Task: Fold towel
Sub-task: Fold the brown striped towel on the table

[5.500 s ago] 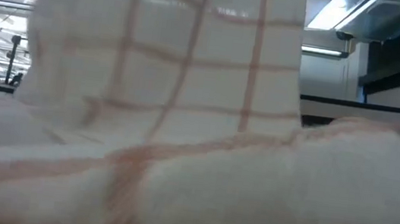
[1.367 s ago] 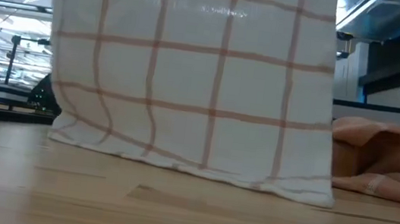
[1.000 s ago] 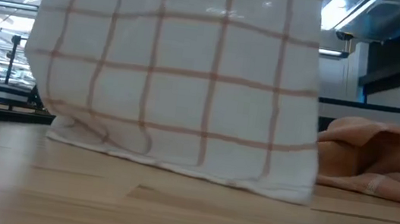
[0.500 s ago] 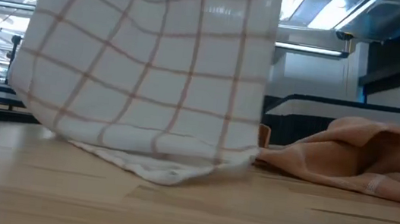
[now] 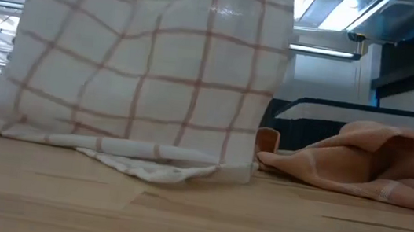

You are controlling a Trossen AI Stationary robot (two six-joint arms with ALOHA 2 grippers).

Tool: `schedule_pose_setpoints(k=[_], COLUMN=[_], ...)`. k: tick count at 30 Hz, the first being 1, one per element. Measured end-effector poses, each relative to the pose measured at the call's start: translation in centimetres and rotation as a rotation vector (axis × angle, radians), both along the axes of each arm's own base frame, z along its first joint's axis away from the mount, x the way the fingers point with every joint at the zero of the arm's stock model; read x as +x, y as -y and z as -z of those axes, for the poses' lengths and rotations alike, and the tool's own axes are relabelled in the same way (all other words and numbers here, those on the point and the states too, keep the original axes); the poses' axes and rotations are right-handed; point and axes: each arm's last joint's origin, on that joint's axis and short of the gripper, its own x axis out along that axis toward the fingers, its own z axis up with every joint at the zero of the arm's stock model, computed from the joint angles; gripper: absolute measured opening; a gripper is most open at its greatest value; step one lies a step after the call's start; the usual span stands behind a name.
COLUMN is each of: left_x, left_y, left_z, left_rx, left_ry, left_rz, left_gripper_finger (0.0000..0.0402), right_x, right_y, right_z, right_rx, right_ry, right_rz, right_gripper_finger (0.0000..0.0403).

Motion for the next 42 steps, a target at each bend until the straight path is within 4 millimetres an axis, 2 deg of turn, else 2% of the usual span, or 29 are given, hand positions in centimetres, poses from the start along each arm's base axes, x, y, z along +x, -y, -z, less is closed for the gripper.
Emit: schedule_pose_setpoints(k=[4, 8, 15, 24, 30, 33, 36, 39, 42], left_x=[0.2, 0.5, 0.1, -0.4, -0.4, 0.1, 0.9, 1.5, 1.7], left_y=[-0.2, -0.4, -1.2, -1.7, -1.6, -0.2, 1.7, 3.6, 4.8], left_z=[1.1, 2.5, 6.8, 12.1, 13.2, 12.7, 11.3, 9.1, 7.0], left_rx=[0.019, 0.012, -0.099, -0.250, -0.354, -0.453, -0.517, -0.532, -0.512], left_ry=[-0.019, -0.031, -0.064, -0.106, -0.146, -0.212, -0.198, -0.088, 0.067], left_rz=[-0.046, -0.083, -0.092, -0.064, -0.011, 0.138, 0.353, 0.600, 0.769], left_gripper_finger=[0.0000, 0.0000, 0.0000, 0.0000, 0.0000, 0.0000, 0.0000, 0.0000, 0.0000], right_x=[0.9, 2.2, 3.5, 3.5, 3.4, 3.5, 3.3, 2.6, 1.3], right_y=[0.2, 1.2, 3.0, 4.2, 4.5, 4.3, 2.9, 1.3, -0.5], right_z=[1.4, 2.8, 5.8, 10.8, 13.5, 13.2, 11.8, 8.9, 5.6], right_rx=[0.011, 0.045, 0.115, 0.150, 0.105, 0.184, 0.281, 0.358, 0.412], right_ry=[-0.049, -0.065, -0.038, -0.015, -0.032, 0.002, 0.040, 0.131, 0.240], right_rz=[0.007, 0.009, -0.059, -0.070, 0.029, -0.007, -0.116, -0.218, -0.308], right_gripper_finger=[0.0014, 0.0014, 0.0008, 0.0007, 0.0008, 0.0008, 0.0008, 0.0009, 0.0008])
